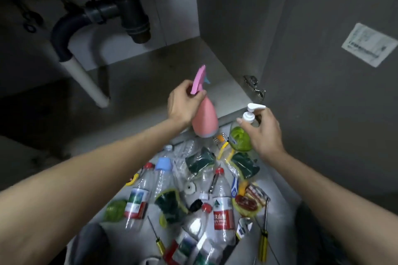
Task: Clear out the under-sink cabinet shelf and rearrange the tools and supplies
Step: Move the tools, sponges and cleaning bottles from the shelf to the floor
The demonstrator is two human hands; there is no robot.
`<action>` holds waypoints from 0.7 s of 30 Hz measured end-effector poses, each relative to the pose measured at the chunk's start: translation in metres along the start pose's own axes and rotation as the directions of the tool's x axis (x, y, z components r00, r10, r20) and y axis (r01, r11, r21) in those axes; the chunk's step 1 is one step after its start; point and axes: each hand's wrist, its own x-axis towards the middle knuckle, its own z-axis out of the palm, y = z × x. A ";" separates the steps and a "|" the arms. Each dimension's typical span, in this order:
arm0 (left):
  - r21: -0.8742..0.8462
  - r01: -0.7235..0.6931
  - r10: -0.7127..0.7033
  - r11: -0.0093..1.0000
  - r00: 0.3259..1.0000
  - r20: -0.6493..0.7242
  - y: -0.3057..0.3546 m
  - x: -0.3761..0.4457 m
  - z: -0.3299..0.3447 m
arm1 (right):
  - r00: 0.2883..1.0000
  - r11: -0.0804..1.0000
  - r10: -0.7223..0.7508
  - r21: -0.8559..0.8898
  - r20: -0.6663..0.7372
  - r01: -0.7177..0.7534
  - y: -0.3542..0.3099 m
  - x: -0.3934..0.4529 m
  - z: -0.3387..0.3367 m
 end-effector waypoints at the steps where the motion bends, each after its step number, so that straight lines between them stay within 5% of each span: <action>1: -0.011 0.002 -0.002 1.000 1.000 -0.013 -0.001 -0.021 -0.012 | 0.999 0.998 -0.022 -0.052 0.028 0.023 -0.004 -0.007 -0.004; 6: -0.012 0.074 -0.074 0.997 0.997 -0.020 -0.007 -0.119 -0.069 | 0.972 0.927 -0.106 -0.333 0.211 0.173 -0.022 -0.050 -0.016; 14: 0.242 0.030 -0.089 0.970 0.968 0.236 -0.042 -0.235 -0.131 | 0.913 0.901 -0.043 -0.379 0.405 0.211 -0.054 -0.147 -0.009; 17: 0.417 0.049 -0.210 0.908 0.913 0.350 -0.058 -0.248 -0.155 | 0.861 0.891 -0.006 -0.387 0.508 0.235 -0.055 -0.179 -0.005; 21: 0.569 0.175 -0.417 0.803 0.849 0.326 -0.087 -0.262 -0.176 | 0.789 0.901 0.013 -0.350 0.614 0.257 -0.054 -0.203 0.004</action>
